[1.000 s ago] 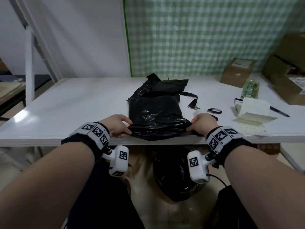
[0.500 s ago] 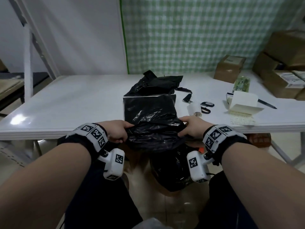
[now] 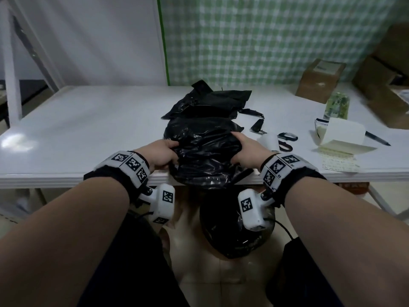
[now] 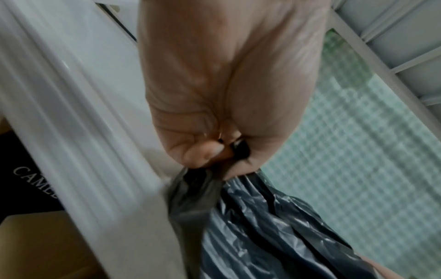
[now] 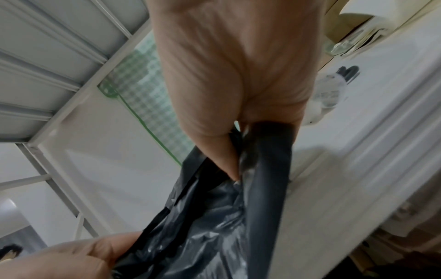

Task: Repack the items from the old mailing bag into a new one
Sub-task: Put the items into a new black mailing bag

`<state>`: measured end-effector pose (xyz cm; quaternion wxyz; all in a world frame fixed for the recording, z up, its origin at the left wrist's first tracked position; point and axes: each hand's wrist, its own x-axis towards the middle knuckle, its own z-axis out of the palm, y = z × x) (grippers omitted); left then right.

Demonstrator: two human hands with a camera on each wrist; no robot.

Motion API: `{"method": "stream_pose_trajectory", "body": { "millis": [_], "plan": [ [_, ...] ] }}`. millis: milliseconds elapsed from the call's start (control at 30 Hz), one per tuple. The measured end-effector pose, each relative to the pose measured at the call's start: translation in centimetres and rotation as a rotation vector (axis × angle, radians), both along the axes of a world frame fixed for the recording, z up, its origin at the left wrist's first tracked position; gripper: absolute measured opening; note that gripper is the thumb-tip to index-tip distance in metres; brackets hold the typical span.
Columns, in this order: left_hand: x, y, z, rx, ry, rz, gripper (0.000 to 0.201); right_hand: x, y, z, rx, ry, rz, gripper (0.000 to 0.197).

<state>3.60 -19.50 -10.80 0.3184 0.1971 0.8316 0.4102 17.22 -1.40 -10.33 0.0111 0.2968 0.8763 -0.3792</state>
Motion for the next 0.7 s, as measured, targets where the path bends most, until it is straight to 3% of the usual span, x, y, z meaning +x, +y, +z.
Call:
{"method": "stream_pose_trajectory", "body": {
  "millis": [200,300,433,700],
  "plan": [
    [-2.6,2.5,0.2,0.040,-0.051,0.034,0.070,-3.3,1.7,-0.1,0.101,-0.041,-0.026,0.077],
    [-3.4,3.2,0.2,0.061,-0.091,0.053,0.074,-3.6,2.0,0.2,0.129,0.031,-0.100,0.069],
    [-3.4,2.6,0.0,0.048,-0.097,0.036,0.068,-2.4,2.1,0.2,0.099,0.155,-0.215,0.056],
    [-2.0,-1.7,0.1,0.058,0.012,0.146,0.055,1.2,0.2,-0.6,0.113,0.145,-0.338,0.035]
  ]
}}
